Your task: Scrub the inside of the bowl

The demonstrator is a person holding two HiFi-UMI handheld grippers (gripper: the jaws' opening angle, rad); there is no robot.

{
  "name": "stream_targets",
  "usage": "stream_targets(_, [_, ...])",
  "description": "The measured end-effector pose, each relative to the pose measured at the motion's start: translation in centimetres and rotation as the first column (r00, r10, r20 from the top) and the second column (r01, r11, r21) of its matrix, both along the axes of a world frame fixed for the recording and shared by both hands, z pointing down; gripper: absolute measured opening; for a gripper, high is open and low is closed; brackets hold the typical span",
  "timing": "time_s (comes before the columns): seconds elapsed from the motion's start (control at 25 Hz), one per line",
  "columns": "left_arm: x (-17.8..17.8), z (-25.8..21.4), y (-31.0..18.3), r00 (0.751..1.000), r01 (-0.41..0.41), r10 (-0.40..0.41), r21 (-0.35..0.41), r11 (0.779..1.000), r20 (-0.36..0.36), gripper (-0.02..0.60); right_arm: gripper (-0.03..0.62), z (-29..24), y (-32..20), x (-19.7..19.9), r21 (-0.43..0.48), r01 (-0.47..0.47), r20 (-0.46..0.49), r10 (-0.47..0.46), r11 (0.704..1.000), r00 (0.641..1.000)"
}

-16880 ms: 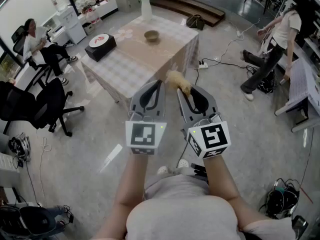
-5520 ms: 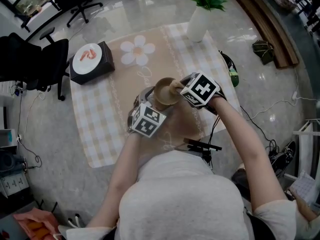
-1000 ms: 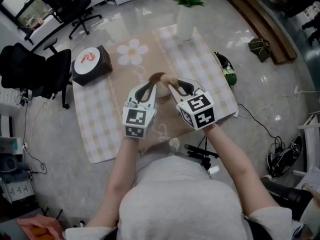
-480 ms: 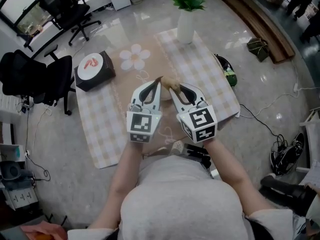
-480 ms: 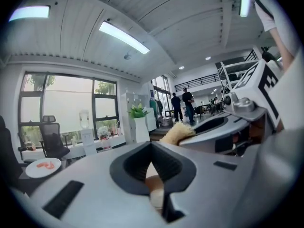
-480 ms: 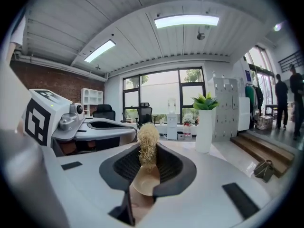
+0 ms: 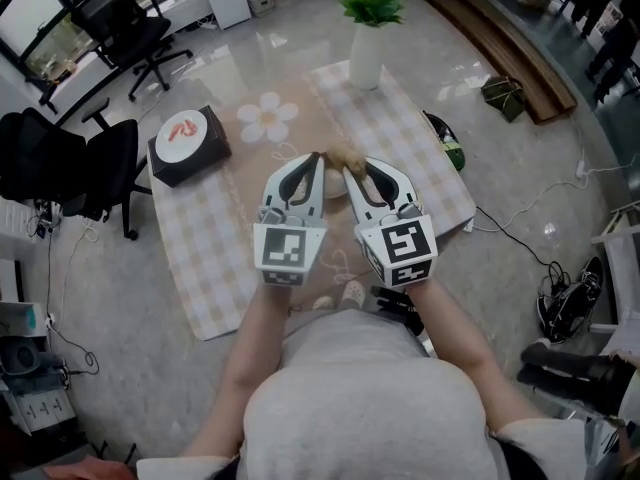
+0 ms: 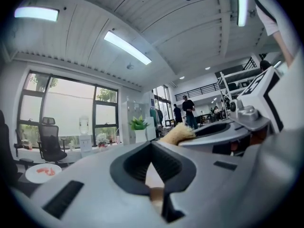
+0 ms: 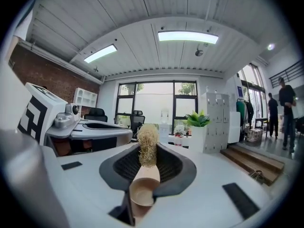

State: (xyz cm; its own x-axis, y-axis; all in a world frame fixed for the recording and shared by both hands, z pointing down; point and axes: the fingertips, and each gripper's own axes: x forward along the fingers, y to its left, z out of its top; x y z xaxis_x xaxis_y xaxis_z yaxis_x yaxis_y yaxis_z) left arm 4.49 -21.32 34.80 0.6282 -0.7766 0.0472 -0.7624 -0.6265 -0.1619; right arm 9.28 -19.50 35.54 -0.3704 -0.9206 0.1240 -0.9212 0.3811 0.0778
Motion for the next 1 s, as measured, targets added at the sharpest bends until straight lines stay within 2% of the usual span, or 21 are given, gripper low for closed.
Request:
stream_targets(0.24, [-0.1,-1.9,0.6,0.999,-0.021,0.023,0.038,0.999,-0.044,0.011,0.083,-1.8,0.5,-0.2,0.051,-0.028,0.009,0.028,0.998,1.000])
stream_targets(0.48, [0.1,-3.1,0.7,0.997,-0.038,0.042,0.072,0.997,-0.058,0.011,0.081,-3.0,0.7,-0.5,0.085,-0.036,0.001,0.036,0.996,0.999])
stream_targets(1.0, [0.4,-4.2,0.8,0.995,-0.058,0.065,0.086,0.995,-0.077,0.011,0.081,-4.0,0.6,-0.7,0.108,-0.056,0.010,0.055,0.993,0.998])
